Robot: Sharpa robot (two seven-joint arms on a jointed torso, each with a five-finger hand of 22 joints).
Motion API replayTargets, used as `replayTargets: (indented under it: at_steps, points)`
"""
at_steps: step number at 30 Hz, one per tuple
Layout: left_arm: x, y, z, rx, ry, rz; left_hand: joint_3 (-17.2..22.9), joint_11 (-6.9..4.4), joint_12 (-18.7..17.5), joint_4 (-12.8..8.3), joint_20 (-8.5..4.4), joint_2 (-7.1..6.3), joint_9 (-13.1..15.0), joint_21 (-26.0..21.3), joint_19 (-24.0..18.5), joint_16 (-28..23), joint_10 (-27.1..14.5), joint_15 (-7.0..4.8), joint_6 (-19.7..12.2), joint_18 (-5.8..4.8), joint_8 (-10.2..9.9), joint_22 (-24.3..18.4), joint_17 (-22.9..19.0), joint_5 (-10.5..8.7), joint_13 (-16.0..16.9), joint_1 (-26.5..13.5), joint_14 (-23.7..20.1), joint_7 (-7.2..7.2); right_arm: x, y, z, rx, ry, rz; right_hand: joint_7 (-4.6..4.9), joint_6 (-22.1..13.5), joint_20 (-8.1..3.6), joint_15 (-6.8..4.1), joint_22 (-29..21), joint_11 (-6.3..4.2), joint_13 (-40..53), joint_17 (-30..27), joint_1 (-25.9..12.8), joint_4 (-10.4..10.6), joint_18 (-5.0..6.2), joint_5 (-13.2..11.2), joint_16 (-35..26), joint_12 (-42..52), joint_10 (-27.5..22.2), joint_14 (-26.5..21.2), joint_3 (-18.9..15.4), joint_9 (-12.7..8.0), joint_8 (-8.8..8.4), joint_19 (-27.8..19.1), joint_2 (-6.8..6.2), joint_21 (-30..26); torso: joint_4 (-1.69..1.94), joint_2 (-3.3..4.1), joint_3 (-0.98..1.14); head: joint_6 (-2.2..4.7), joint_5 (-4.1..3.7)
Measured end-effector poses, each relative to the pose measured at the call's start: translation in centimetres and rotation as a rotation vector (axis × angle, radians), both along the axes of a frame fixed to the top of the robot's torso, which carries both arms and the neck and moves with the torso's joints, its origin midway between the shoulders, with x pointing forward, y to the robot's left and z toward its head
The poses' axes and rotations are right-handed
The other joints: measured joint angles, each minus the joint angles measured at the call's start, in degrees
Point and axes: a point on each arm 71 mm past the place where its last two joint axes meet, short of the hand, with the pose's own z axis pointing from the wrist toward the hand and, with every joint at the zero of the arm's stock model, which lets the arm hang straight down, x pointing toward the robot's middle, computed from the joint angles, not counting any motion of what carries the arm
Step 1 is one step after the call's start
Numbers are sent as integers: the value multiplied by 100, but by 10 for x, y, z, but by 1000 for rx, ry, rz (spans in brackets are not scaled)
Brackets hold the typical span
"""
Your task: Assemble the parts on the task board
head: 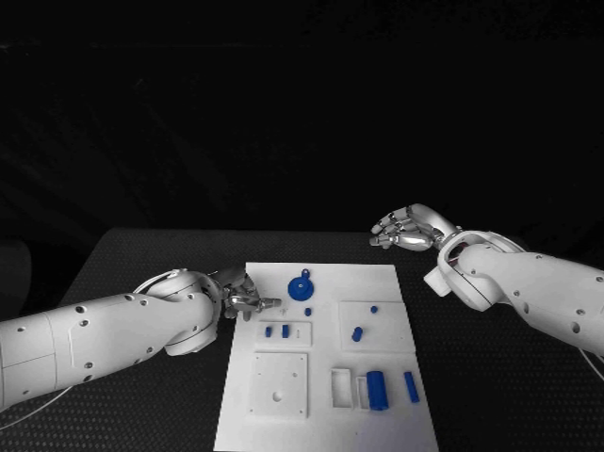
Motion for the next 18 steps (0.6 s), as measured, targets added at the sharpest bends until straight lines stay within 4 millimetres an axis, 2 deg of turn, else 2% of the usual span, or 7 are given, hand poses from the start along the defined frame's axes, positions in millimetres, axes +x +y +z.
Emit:
replayTargets:
  at_steps: [4, 5, 7, 10, 11, 15, 18]
  points:
    - [4, 1, 5, -78, -39, 21, -136, 121, -208, 86, 39, 30, -59, -103, -115, -93, -272, 120, -197, 0, -97, -30, -59, 0, -97, 367, -121, 123, 0, 0, 0, 0, 0, 0, 0, 0, 0, 0, 0, 0, -3, 0, 0, 0, 0, 0, 0, 0, 0, 0, 0, -4, 0, 0, 0, 0, 0, -1, 5, 7, -3]
    - [5, 0, 6, -93, -51, 17, -100, 152, -271, -30, 46, 103, -75, -134, -166, -134, -351, 163, -237, 1, -99, -30, -74, 43, -125, 654, -166, 151, 0, 0, 0, 0, 0, 0, 0, 0, 0, 0, 0, 0, -2, 0, 0, 0, 0, 0, 0, 0, 0, 0, 0, -5, 0, 0, 0, 0, 0, -1, 5, 10, -4]
    - [7, -4, 8, -127, -81, -2, -71, 215, -356, -320, 71, 245, -100, -169, -231, -170, -436, 202, -270, 0, -123, -25, -93, 330, -174, 1143, -243, 183, 0, 0, 0, 0, 0, 1, 0, 0, 0, 0, 0, 0, -2, -1, 0, 0, 0, 0, 0, 0, 0, 0, 0, -5, 0, 0, 0, 0, 0, -1, 5, 21, -4]
    - [10, -14, 11, -173, -133, -57, -103, 287, -542, -1051, 109, 599, -179, -203, -310, -179, -558, 271, -300, 0, -149, 10, -111, 602, -275, 1961, -313, 212, 0, 0, 0, 0, 0, 1, 0, 0, 0, 0, 1, 0, -3, -1, 0, 0, 0, 0, 0, 0, 0, 0, 0, -5, 0, 0, 0, 0, -1, 0, 8, 31, -13]
    - [10, -18, 12, -184, -149, -78, -48, 324, -632, -1389, 92, 697, -214, -208, -328, -213, -624, 303, -300, 0, -167, 18, -122, 759, -327, 2278, -347, 212, 0, 0, 0, 0, 0, 1, 0, 0, 0, 0, 7, 0, -8, -1, 0, 0, 0, 0, 0, 0, 0, 0, 0, -5, 0, 0, 0, 0, -1, 0, 8, 34, -16]
    - [10, -37, 18, -204, -231, -192, 101, 405, -977, -2289, 121, 779, -375, -269, -382, -263, -640, 366, -246, 1, -264, 29, -169, 803, -530, 2608, -428, 267, 0, 1, 0, 1, 0, 1, -1, 1, -1, 0, 8, 0, -9, -1, 0, 0, 0, 0, 1, 0, 0, 0, 0, -5, 0, 0, 0, 0, -3, 2, 8, 57, -25]
    - [8, -50, 22, -190, -291, -288, 195, 493, -1316, -2616, 130, 719, -468, -357, -433, -354, -718, 469, -205, 0, -332, 29, -213, 554, -709, 2622, -532, 284, 0, 1, 0, 0, 0, 1, -1, 1, -1, 0, 7, 0, -9, -1, 0, 0, 0, 0, 1, 0, 0, 0, 0, -4, 0, 1, 0, 0, -8, 4, 8, 76, -26]
